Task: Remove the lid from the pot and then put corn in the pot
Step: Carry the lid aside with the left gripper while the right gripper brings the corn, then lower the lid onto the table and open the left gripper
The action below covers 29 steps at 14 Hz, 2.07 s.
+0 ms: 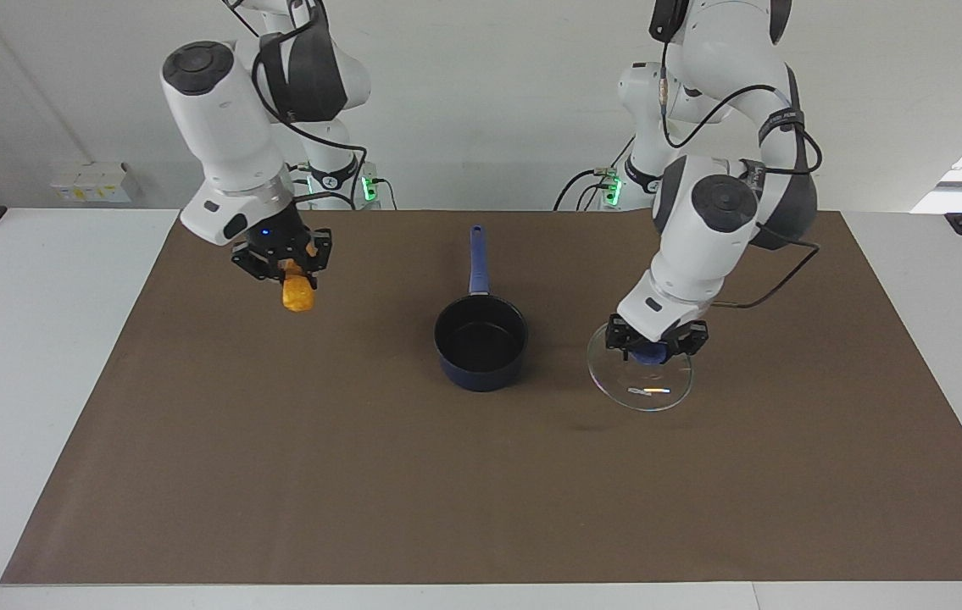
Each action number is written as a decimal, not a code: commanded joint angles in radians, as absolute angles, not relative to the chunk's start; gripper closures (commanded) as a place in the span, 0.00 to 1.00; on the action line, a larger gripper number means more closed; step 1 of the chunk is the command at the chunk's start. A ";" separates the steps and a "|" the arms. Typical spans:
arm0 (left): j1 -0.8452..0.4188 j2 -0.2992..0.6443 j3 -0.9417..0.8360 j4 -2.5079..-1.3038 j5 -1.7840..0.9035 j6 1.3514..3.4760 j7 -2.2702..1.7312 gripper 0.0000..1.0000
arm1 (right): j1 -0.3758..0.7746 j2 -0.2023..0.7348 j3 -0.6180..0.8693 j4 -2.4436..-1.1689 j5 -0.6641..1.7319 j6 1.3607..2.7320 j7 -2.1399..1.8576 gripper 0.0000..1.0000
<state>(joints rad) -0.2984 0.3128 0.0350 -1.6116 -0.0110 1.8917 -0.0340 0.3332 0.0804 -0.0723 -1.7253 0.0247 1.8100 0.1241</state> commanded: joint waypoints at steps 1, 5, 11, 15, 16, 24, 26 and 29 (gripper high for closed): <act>-0.252 0.187 0.025 -1.764 -0.003 1.937 0.069 1.00 | 0.414 0.123 -0.074 -1.703 0.025 1.845 0.231 1.00; -0.164 0.108 0.025 -1.867 -0.003 1.957 0.196 1.00 | 0.527 0.169 -0.074 -1.701 0.043 1.923 0.377 1.00; -0.017 -0.021 0.025 -2.069 -0.003 2.015 0.348 1.00 | 0.610 0.304 -0.071 -1.635 0.040 1.995 0.460 1.00; 0.040 -0.051 0.026 -2.160 -0.003 2.072 0.400 1.00 | 0.638 0.386 -0.066 -1.638 0.035 2.104 0.462 1.00; 0.047 -0.045 0.026 -2.187 -0.005 2.112 0.416 1.00 | 0.640 0.399 -0.066 -1.641 0.032 2.129 0.460 1.00; 0.089 0.025 0.026 -2.333 -0.005 2.332 0.442 0.01 | 0.637 0.417 -0.066 -1.712 0.025 2.163 0.443 1.00; 0.095 0.038 0.026 -2.300 -0.003 2.326 0.443 0.00 | 0.638 0.428 -0.066 -1.720 0.025 2.186 0.442 1.00; 0.097 0.057 0.026 -2.241 -0.009 2.295 0.436 0.00 | 0.635 0.428 -0.066 -1.729 0.028 2.192 0.440 0.91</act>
<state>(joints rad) 0.0796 0.0402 0.0357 -2.2890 -0.0110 2.3189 0.4311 0.6423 0.4320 -0.0721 -1.7062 0.0251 2.1698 0.4443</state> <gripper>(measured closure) 0.004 0.639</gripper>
